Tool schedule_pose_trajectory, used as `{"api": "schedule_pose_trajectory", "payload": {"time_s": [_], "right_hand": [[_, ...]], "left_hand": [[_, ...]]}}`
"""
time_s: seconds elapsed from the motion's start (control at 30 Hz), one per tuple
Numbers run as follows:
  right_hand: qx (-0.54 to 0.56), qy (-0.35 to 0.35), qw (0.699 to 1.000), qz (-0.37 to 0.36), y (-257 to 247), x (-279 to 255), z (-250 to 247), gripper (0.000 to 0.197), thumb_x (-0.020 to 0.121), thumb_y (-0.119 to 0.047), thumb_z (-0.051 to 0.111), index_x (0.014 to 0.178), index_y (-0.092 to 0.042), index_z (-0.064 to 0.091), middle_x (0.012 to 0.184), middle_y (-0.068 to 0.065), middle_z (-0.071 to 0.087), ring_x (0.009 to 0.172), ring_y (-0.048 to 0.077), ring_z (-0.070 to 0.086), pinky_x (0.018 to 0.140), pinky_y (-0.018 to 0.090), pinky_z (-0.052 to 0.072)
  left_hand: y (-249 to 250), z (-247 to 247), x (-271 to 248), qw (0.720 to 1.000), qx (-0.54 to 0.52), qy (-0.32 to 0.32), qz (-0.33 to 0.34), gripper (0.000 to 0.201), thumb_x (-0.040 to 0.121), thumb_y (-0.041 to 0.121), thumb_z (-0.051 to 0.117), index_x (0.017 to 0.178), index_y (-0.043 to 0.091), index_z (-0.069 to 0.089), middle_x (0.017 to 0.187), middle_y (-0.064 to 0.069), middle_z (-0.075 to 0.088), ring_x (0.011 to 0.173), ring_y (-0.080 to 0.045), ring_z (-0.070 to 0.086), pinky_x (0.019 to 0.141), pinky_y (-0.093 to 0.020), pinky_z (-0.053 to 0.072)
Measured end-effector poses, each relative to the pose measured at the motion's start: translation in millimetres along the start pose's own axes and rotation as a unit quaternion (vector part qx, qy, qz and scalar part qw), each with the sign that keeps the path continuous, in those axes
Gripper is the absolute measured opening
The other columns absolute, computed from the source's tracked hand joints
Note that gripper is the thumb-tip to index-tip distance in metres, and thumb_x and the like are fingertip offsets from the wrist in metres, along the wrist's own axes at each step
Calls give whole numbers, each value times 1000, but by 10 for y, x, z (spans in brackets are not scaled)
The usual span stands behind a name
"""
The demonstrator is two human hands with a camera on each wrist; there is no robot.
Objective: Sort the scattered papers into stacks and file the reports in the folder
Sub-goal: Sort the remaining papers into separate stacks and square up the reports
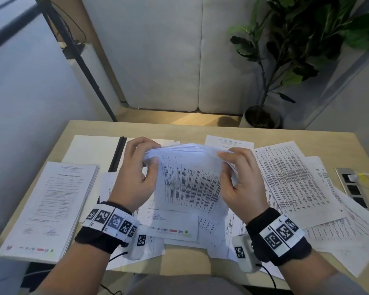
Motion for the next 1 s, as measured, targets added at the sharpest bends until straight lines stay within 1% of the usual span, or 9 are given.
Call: {"api": "schedule_pose_trajectory", "payload": {"time_s": [0.1, 0.2, 0.4, 0.47, 0.57, 0.63, 0.73, 0.83, 1.0], "right_hand": [[-3, -23, 1000, 9, -12, -9, 6, 49, 93, 10, 61, 141, -1, 55, 113, 8, 52, 107, -2, 50, 92, 7, 40], [-1, -24, 1000, 10, -14, -17, 12, 39, 94, 10, 61, 130, -4, 66, 112, 9, 52, 102, 9, 54, 86, 17, 48], [29, 10, 999, 46, 3, -19, 1, 21, 94, 6, 65, 112, -5, 61, 111, 7, 57, 108, 14, 57, 94, 23, 47], [92, 28, 987, 132, 82, -44, -4, 31, 96, -8, 70, 120, -17, 54, 116, 0, 55, 108, 15, 57, 92, 29, 48], [194, 16, 952, 237, 251, -157, 61, 46, 96, -14, 71, 130, -27, 44, 119, -11, 55, 108, 7, 55, 95, 29, 47], [246, -23, 918, 310, 396, -283, 172, 52, 90, -9, 64, 132, -32, 46, 122, -12, 63, 115, 11, 61, 103, 42, 49], [223, -49, 887, 401, 499, -465, 334, 63, 90, 4, 53, 138, -37, 53, 126, -11, 69, 120, 15, 64, 112, 56, 45], [224, -31, 869, 440, 423, -489, 442, 57, 99, 8, 50, 137, -33, 58, 123, -20, 72, 117, 3, 65, 116, 51, 44], [245, 5, 891, 381, 281, -387, 340, 51, 101, 7, 52, 142, -23, 55, 134, -2, 69, 129, 20, 61, 111, 43, 49]], "left_hand": [[-104, 40, -46, 998, -52, -3, -34, 37, 99, 13, 59, 127, 33, 47, 133, 4, 46, 122, -20, 53, 96, -40, 53], [-203, 106, -77, 984, -150, 5, -93, 51, 92, 13, 65, 128, 39, 41, 134, 4, 48, 112, -23, 57, 90, -47, 52], [-438, 286, -106, 960, -207, -38, -182, 44, 98, 6, 65, 130, 29, 46, 115, 19, 70, 113, -2, 67, 104, -30, 53], [-429, 285, -110, 969, -178, -54, -163, 40, 102, 7, 59, 131, 34, 51, 119, 24, 70, 117, 1, 65, 102, -19, 51], [-484, 259, -105, 966, -195, -52, -162, 41, 103, 2, 54, 141, 17, 49, 126, 17, 68, 123, -3, 62, 103, -20, 48], [-542, 264, -119, 964, -200, -57, -168, 42, 101, -7, 54, 140, 7, 48, 118, 27, 66, 117, 1, 63, 98, -17, 50], [-634, 373, -183, 958, -188, -77, -203, 51, 99, -4, 57, 141, 24, 47, 121, 25, 66, 117, 1, 62, 101, -26, 53], [-661, 466, -210, 948, -197, -90, -231, 54, 103, 6, 57, 150, 25, 40, 138, 15, 61, 129, 2, 57, 115, -37, 44], [-612, 297, -100, 955, -214, -62, -195, 48, 103, 14, 58, 147, 24, 41, 138, 11, 60, 126, 1, 58, 104, -21, 47]]}}
Point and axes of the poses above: each hand's wrist, its own x-axis towards the middle knuckle, its own z-axis out of the palm, y = z × x, the point moved 4 cm from there along x, towards the middle knuckle
